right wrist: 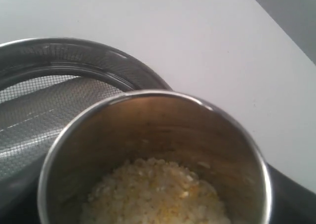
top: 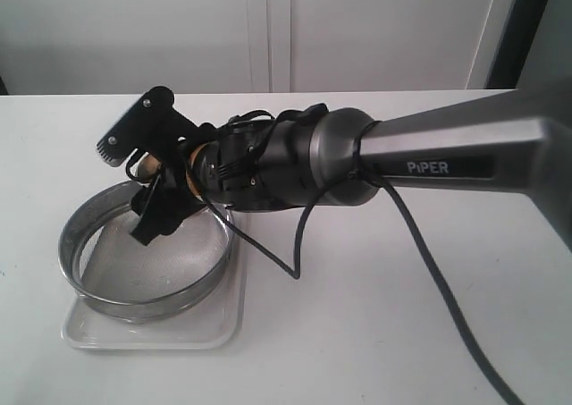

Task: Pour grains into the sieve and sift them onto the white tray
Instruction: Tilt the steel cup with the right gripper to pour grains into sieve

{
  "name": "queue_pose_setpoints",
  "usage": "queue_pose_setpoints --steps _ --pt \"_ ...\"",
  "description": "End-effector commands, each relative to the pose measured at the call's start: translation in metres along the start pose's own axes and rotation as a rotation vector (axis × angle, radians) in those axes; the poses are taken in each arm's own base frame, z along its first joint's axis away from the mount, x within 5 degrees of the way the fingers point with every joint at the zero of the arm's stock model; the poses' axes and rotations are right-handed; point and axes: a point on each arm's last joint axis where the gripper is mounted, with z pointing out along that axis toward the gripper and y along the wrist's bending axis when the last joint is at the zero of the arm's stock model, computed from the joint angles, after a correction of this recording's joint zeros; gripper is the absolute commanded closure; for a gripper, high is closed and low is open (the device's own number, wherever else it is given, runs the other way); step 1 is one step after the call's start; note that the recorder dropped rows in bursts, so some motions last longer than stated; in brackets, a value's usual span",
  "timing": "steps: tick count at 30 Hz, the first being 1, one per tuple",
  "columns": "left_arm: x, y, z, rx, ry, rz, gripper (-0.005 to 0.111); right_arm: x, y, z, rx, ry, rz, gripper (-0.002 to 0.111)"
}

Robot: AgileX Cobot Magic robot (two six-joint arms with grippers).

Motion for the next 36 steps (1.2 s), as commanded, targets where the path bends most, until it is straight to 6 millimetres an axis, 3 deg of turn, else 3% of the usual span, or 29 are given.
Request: queue_pose_setpoints --steps 1,11,21,36 --pt "0.000 0.000 0.000 -0.004 -0.006 -0.004 0.107 -0.013 0.003 -0.002 0.040 -0.016 -0.115 0.108" --pt "0.000 0.000 0.000 -0.004 -0.006 -0.004 0.107 -0.017 0.015 -0.003 0.075 -0.017 -0.286 0.108" --pt "0.000 0.000 0.000 -0.004 -0.006 -0.004 0.107 -0.004 0.030 0.013 0.120 0.035 -0.511 0.108" --pt "0.000 0.000 0.000 -0.004 -0.006 -0.004 0.107 0.010 0.028 0.028 0.203 0.095 -0.776 0.108"
